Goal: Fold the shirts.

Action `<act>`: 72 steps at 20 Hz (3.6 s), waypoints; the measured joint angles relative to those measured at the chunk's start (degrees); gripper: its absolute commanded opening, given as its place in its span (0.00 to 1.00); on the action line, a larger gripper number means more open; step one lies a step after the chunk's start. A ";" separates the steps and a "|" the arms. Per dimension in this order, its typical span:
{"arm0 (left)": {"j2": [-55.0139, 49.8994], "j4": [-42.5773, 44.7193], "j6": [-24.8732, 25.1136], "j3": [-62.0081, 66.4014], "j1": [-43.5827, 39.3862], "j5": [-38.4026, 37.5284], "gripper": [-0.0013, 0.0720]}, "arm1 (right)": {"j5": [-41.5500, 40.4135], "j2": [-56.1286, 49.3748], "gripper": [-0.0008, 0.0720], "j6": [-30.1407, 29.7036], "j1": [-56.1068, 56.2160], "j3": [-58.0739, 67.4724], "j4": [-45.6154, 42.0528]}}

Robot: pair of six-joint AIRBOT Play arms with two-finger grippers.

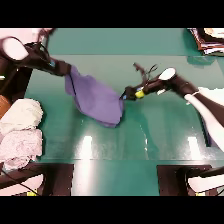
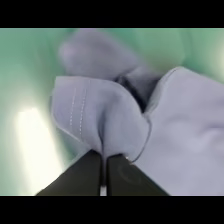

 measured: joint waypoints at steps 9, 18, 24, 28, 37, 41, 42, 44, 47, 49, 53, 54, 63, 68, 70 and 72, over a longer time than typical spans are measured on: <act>18.36 -6.84 0.00 21.94 -0.09 -0.42 0.05 | 4.70 25.73 0.03 3.43 -7.82 21.14 -17.44; 21.97 -17.81 -0.63 33.16 -0.09 1.86 0.05 | 10.40 37.00 0.03 9.81 -8.55 33.97 -32.50; 10.99 -5.99 -1.01 27.80 -0.07 0.17 0.05 | 14.95 29.07 0.03 15.28 -8.55 27.63 -35.32; -4.15 2.75 -1.70 24.33 -0.07 -6.14 0.05 | 14.05 20.04 0.03 16.52 -8.55 18.49 -36.02; -29.20 7.17 -1.95 22.64 0.02 -2.73 0.25 | 1.16 0.46 0.03 16.96 -8.57 12.24 -33.94; -31.80 7.50 -2.58 22.60 0.04 -0.87 0.78 | -0.20 -4.17 0.09 17.05 -8.63 15.61 -33.53; -32.02 6.99 -2.78 22.60 -0.13 -0.94 0.78 | -0.22 -4.85 0.38 17.05 -8.48 16.50 -33.05; -32.28 7.58 -3.32 23.15 0.11 -2.51 0.78 | -0.07 -5.64 0.48 17.03 -9.14 18.45 -33.16; -31.28 6.95 -3.63 24.44 0.57 -8.07 0.78 | 4.46 -5.95 0.45 16.61 -10.69 22.14 -32.48; -29.29 7.23 -3.80 24.52 1.38 -11.39 0.78 | 9.16 -4.63 0.45 14.93 -12.55 23.32 -32.83; -22.34 2.64 -3.98 18.23 1.75 -15.80 0.78 | 15.50 2.78 0.45 12.02 -16.48 17.77 -32.76; -19.89 1.11 -4.00 14.51 1.88 -16.15 0.78 | 16.24 5.27 0.45 11.67 -17.44 15.13 -32.74; 10.01 -17.29 -7.54 -36.52 1.92 -4.04 0.78 | 17.68 24.98 0.46 7.61 -28.65 -8.07 -23.61; 17.88 -27.12 -7.91 -53.46 -1.22 4.52 0.78 | 16.98 28.72 0.46 6.75 -32.00 -12.04 -19.34; 18.84 -28.50 -9.05 -56.70 -5.86 8.87 0.78 | 16.92 29.18 0.46 6.60 -32.41 -12.57 -18.40; 19.23 -29.51 -10.91 -58.36 -10.56 13.03 0.78 | 17.05 29.46 0.46 6.54 -32.70 -12.81 -17.79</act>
